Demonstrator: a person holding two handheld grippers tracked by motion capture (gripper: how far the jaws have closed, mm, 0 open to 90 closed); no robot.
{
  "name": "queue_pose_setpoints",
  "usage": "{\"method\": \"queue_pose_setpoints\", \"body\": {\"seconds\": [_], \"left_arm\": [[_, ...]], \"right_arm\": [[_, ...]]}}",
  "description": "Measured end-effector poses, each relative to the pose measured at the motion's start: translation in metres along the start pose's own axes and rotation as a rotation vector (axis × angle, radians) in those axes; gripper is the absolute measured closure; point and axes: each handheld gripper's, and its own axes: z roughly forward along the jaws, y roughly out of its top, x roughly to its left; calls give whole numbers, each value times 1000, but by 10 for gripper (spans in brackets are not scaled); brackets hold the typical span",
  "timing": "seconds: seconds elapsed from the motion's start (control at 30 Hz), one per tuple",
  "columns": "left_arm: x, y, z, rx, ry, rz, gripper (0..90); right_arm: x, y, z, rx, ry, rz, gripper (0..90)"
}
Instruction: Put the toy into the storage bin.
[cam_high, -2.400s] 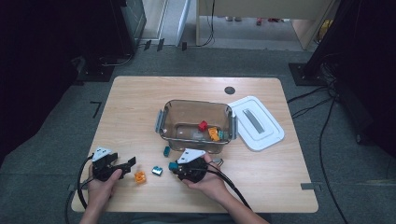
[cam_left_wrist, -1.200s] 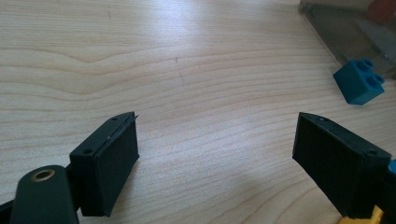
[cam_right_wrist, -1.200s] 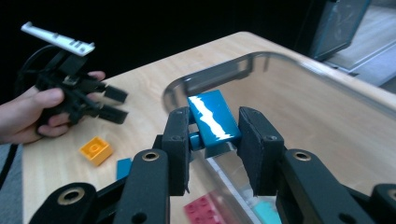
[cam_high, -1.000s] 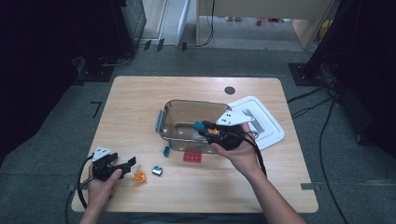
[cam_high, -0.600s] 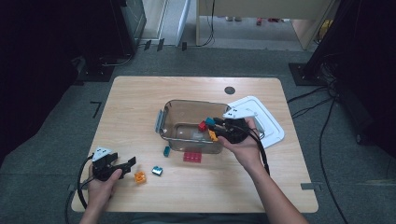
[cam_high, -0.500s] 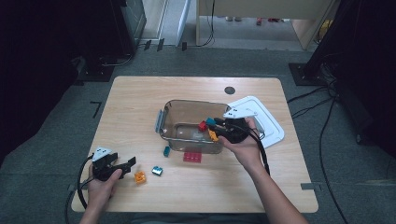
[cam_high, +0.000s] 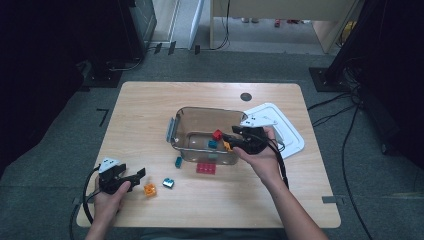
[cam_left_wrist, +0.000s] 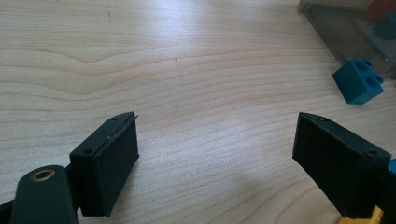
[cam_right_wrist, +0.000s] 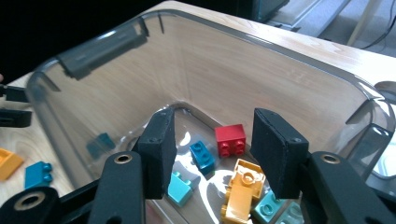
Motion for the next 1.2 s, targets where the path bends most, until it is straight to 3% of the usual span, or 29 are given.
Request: {"method": "queue_pose_setpoints", "body": {"seconds": [0.23, 0.47, 0.73, 0.83, 0.97, 1.2], "left_arm": [[0, 0, -2, -6, -6, -2, 142], [-6, 2, -9, -18, -16, 31, 142], [-21, -2, -21, -33, -70, 84, 142], [-22, -5, -25, -40, -99, 83, 142], [-24, -9, -31, -51, -154, 75, 142], [-36, -18, -36, -40, -233, 165, 142]], "right_arm": [[9, -1, -15, -26, 27, -15, 489], [13, -4, -35, -47, 47, -27, 448], [25, -19, -54, -67, 84, -41, 440], [33, -28, -58, -64, 108, -52, 445], [44, -40, -58, -61, 153, -74, 477], [62, -66, -25, 14, 235, -124, 516]]}}
